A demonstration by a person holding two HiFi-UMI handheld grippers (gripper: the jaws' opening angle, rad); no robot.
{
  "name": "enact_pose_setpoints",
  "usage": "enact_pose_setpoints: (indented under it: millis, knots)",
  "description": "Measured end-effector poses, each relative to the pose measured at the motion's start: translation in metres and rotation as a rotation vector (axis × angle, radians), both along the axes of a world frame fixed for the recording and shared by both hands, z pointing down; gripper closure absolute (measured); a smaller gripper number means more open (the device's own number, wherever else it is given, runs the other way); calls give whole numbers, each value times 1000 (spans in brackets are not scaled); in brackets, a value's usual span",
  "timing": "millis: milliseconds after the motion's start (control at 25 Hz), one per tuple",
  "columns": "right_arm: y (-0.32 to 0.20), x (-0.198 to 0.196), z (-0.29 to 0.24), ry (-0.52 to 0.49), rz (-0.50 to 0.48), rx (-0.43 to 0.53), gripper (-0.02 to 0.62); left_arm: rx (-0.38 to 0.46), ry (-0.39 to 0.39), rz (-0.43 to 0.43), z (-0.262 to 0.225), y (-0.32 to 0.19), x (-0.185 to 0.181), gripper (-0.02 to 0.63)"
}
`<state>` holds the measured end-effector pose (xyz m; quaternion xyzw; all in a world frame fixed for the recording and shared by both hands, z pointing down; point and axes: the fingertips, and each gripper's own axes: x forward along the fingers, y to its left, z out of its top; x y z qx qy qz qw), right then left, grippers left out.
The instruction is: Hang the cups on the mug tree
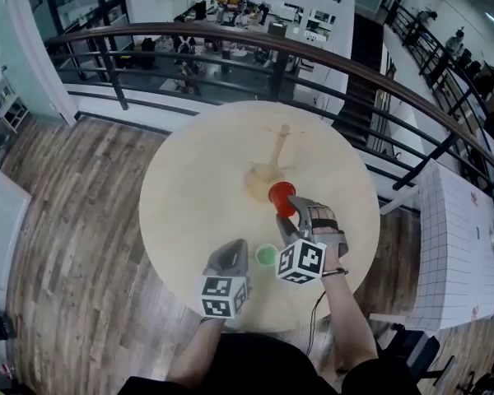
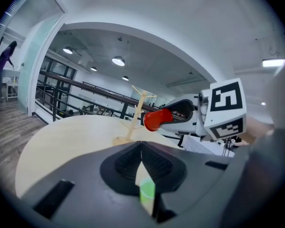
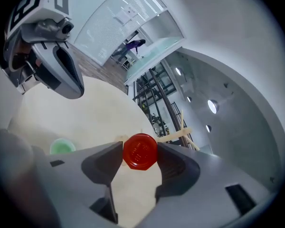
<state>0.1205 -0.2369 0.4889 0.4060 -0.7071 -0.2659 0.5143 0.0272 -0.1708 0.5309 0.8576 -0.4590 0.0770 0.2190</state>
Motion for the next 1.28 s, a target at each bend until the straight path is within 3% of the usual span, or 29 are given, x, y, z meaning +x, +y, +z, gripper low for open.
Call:
enact_pose_setpoints:
  millis: [520,840,1280]
  knots:
    - [-53,0,-12,28,-11,30,360,3,-12,-64,-4,-5,-30,594]
    - [-95,-3,18,78,12,-10,360,-17,-8,-96,7,-9,-55,594]
    - [-103,0,31,77,8,-31,358,-44,-11,-138,14,-2,-69,594]
